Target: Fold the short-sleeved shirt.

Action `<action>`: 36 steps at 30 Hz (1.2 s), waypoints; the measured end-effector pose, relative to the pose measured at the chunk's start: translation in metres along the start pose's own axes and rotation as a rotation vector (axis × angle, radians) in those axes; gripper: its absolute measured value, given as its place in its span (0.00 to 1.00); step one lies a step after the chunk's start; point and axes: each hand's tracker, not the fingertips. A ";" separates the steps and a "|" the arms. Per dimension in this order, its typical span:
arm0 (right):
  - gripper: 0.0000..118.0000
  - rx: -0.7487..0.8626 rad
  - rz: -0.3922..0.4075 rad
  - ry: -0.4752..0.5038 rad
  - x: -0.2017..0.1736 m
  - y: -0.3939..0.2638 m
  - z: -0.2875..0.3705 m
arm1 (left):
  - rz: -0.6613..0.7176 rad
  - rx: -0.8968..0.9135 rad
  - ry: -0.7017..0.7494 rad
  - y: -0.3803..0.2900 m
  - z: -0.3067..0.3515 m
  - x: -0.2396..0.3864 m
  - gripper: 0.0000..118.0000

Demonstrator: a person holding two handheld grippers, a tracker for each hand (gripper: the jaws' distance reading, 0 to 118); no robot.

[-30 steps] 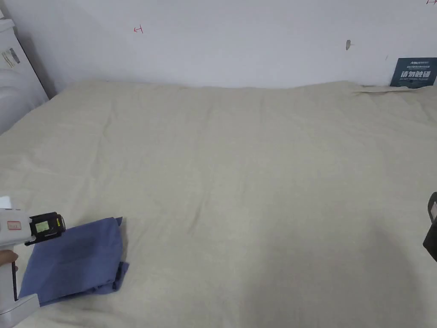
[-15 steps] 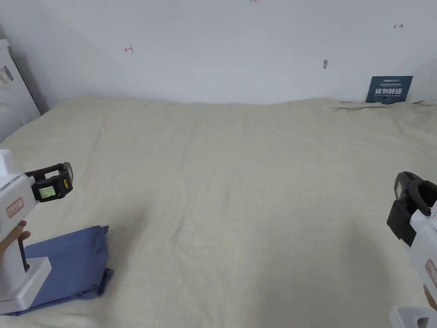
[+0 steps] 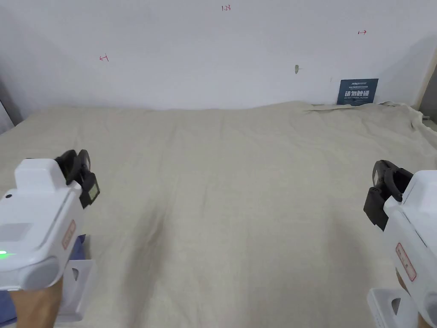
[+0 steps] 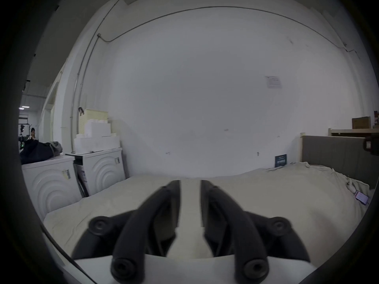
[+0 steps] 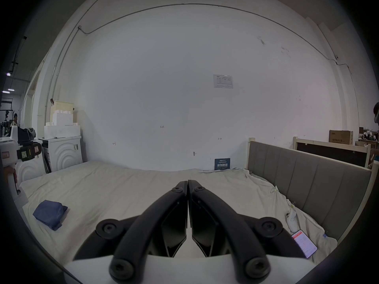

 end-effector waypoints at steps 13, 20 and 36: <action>0.00 0.002 0.007 -0.028 0.008 0.002 0.007 | 0.061 0.026 -0.090 -0.026 0.021 0.064 0.00; 0.00 0.006 0.007 -0.032 0.012 0.000 0.010 | 0.054 0.034 -0.111 -0.026 0.026 0.080 0.00; 0.00 0.005 0.011 -0.025 0.013 0.000 0.013 | 0.073 0.031 -0.124 -0.028 0.027 0.087 0.00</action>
